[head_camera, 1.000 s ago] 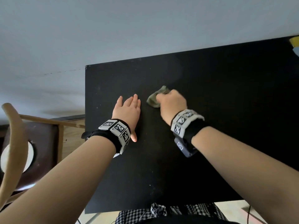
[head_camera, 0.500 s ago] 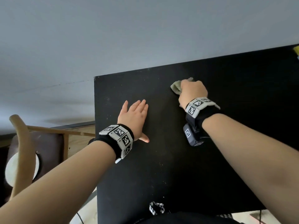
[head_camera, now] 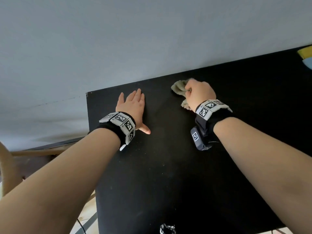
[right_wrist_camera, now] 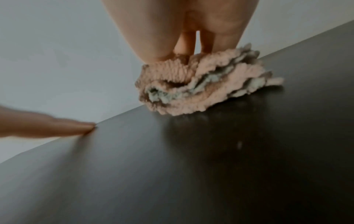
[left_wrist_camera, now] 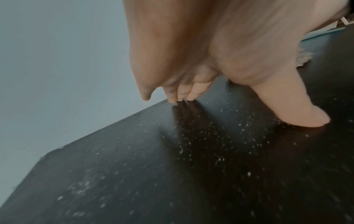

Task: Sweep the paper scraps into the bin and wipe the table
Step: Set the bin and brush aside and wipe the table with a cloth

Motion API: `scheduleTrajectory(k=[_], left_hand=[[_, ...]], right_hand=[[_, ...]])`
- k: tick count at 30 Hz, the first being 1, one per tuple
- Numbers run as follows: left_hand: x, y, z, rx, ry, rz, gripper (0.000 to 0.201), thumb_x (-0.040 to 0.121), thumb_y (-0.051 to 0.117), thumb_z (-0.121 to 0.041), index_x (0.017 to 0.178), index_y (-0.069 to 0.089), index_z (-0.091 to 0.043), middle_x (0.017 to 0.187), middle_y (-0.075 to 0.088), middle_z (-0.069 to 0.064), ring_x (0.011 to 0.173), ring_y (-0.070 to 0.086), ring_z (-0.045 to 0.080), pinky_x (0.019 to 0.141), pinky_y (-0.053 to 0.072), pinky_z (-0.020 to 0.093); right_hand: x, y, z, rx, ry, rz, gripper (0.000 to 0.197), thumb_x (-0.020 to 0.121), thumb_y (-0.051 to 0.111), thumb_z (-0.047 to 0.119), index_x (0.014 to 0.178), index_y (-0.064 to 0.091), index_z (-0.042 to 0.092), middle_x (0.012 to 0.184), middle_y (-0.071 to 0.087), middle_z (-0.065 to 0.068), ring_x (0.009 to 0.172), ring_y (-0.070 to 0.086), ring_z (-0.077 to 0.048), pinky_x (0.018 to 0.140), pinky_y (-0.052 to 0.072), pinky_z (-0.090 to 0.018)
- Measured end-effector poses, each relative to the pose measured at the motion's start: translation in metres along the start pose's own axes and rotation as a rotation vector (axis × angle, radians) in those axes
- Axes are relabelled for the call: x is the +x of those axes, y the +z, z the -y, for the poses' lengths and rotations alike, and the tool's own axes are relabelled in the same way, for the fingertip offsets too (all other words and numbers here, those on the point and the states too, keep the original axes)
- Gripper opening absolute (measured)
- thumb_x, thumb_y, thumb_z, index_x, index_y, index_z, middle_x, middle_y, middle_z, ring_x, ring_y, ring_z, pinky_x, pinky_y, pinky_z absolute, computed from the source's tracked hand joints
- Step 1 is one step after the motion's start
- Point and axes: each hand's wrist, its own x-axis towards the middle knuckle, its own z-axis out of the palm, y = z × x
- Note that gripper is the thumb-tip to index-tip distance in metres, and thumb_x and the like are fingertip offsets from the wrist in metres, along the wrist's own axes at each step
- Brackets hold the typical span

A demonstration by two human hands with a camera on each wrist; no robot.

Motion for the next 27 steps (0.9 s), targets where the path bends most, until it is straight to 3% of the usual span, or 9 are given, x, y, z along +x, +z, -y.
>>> scheduleTrajectory(k=[3,6,8,10,13,18,21,24,27], left_hand=[[0.007,-0.001,-0.003,0.034,-0.003,-0.008,0.143,0.051,0.072,-0.076,0.151,-0.001,-0.005,0.159,-0.005,0.008,0.147,-0.004,0.02,0.118,0.002,0.047],[0.007,-0.001,-0.004,0.049,-0.011,-0.002,0.144,0.05,0.073,-0.076,0.151,-0.001,-0.005,0.159,-0.004,0.009,0.147,-0.003,0.02,0.118,0.003,0.047],[0.008,-0.002,-0.004,0.056,-0.012,0.003,0.143,0.051,0.073,-0.075,0.151,-0.001,-0.006,0.159,-0.004,0.009,0.147,-0.003,0.021,0.118,0.003,0.047],[0.008,-0.002,-0.003,0.048,-0.011,0.007,0.142,0.051,0.072,-0.075,0.151,-0.001,-0.006,0.159,-0.005,0.009,0.147,-0.002,0.021,0.118,0.003,0.047],[0.007,-0.003,-0.004,0.059,-0.016,0.002,0.143,0.05,0.072,-0.076,0.151,0.0,-0.006,0.159,-0.004,0.009,0.147,0.0,0.021,0.118,0.004,0.047],[0.008,-0.003,-0.005,0.048,-0.02,-0.001,0.143,0.049,0.074,-0.075,0.151,0.002,-0.005,0.159,-0.002,0.01,0.147,0.002,0.022,0.118,0.004,0.047],[0.009,-0.003,-0.007,0.06,-0.017,0.0,0.144,0.048,0.075,-0.074,0.151,0.003,-0.004,0.159,-0.001,0.011,0.147,0.003,0.023,0.118,0.004,0.047],[0.009,-0.003,-0.006,0.054,-0.02,0.006,0.143,0.05,0.075,-0.073,0.151,0.001,-0.004,0.159,-0.003,0.011,0.147,0.0,0.022,0.118,0.003,0.046],[0.008,-0.002,-0.003,0.034,-0.013,0.014,0.141,0.052,0.074,-0.072,0.151,-0.001,-0.006,0.159,-0.004,0.009,0.147,-0.003,0.021,0.117,0.001,0.047]], right_hand=[[0.008,0.002,0.011,-0.022,0.082,-0.03,0.027,0.09,0.044,0.02,0.114,0.055,0.013,0.113,0.059,-0.016,0.106,0.057,-0.036,0.087,0.046,-0.039],[-0.002,0.013,0.04,-0.059,0.094,0.01,0.028,0.085,0.044,0.035,0.103,0.052,0.015,0.107,0.059,-0.012,0.099,0.058,-0.034,0.085,0.048,-0.041],[-0.013,0.024,0.06,0.027,-0.03,0.081,0.025,0.088,0.044,0.027,0.109,0.054,0.017,0.114,0.055,-0.014,0.098,0.057,-0.035,0.08,0.047,-0.04],[-0.02,0.026,0.066,-0.029,-0.161,0.125,0.026,0.091,0.044,0.018,0.114,0.054,0.018,0.119,0.052,-0.015,0.101,0.057,-0.036,0.078,0.047,-0.038],[-0.007,0.013,0.053,-0.031,-0.181,0.13,0.024,0.092,0.044,0.016,0.114,0.054,0.016,0.117,0.055,-0.014,0.101,0.058,-0.034,0.076,0.045,-0.035],[0.024,-0.015,0.009,-0.03,0.108,0.021,0.025,0.091,0.047,0.013,0.115,0.051,0.008,0.114,0.058,-0.021,0.106,0.055,-0.038,0.079,0.046,-0.039],[0.03,-0.016,0.024,-0.063,0.159,0.042,0.03,0.091,0.054,0.013,0.12,0.048,0.006,0.118,0.056,-0.02,0.113,0.048,-0.035,0.08,0.045,-0.039],[0.025,-0.007,0.06,-0.012,0.044,0.061,0.029,0.094,0.044,0.013,0.122,0.05,0.009,0.123,0.052,-0.02,0.114,0.05,-0.036,0.086,0.046,-0.041],[0.013,0.007,0.092,0.006,-0.148,0.115,0.029,0.093,0.04,0.014,0.12,0.051,0.012,0.124,0.051,-0.016,0.108,0.056,-0.036,0.083,0.047,-0.042]])
